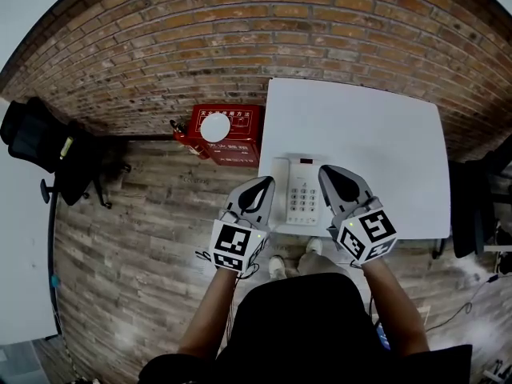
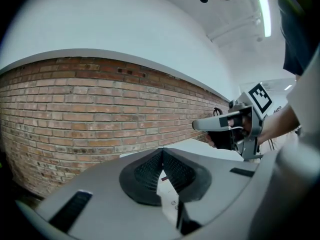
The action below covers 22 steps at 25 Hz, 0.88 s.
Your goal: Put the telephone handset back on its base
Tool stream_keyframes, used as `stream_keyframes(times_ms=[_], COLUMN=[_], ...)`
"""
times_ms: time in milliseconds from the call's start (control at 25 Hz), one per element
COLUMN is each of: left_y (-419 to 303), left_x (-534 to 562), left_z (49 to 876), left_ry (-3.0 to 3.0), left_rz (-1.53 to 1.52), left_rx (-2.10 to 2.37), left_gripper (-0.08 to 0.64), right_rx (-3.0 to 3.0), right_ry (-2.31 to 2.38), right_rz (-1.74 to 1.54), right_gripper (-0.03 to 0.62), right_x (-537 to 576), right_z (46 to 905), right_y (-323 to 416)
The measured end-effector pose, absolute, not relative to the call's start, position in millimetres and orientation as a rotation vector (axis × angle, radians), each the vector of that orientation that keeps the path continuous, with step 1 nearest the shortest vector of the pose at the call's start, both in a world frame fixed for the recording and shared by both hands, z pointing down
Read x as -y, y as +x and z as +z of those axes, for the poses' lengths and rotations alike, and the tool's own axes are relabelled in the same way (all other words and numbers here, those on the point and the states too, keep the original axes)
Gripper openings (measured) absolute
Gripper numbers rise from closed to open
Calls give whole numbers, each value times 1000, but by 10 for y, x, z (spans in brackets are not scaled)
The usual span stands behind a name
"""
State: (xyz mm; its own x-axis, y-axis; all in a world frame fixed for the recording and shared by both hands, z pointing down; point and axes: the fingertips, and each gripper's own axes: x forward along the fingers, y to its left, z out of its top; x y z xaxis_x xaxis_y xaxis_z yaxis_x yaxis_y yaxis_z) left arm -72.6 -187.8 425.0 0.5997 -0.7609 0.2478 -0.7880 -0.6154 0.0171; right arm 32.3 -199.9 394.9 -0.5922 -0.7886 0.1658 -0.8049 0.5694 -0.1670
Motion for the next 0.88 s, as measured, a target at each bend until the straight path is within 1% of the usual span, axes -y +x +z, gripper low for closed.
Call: stream_keyframes(times_ms=[440,880], left_y=[-868,-1062], left_x=[1573,1223], left_z=[3832,3612], left_ry=[2777,2822], left_rz=[253,140], left_rx=[1256,1204], left_gripper=[9,9], right_rx=[2713,2692], right_ry=[1449,1493], right_rz=[320,255], right_gripper=[12,12], right_x=[1719,1344], right_z=[3806,3731], right_y=[95,-86])
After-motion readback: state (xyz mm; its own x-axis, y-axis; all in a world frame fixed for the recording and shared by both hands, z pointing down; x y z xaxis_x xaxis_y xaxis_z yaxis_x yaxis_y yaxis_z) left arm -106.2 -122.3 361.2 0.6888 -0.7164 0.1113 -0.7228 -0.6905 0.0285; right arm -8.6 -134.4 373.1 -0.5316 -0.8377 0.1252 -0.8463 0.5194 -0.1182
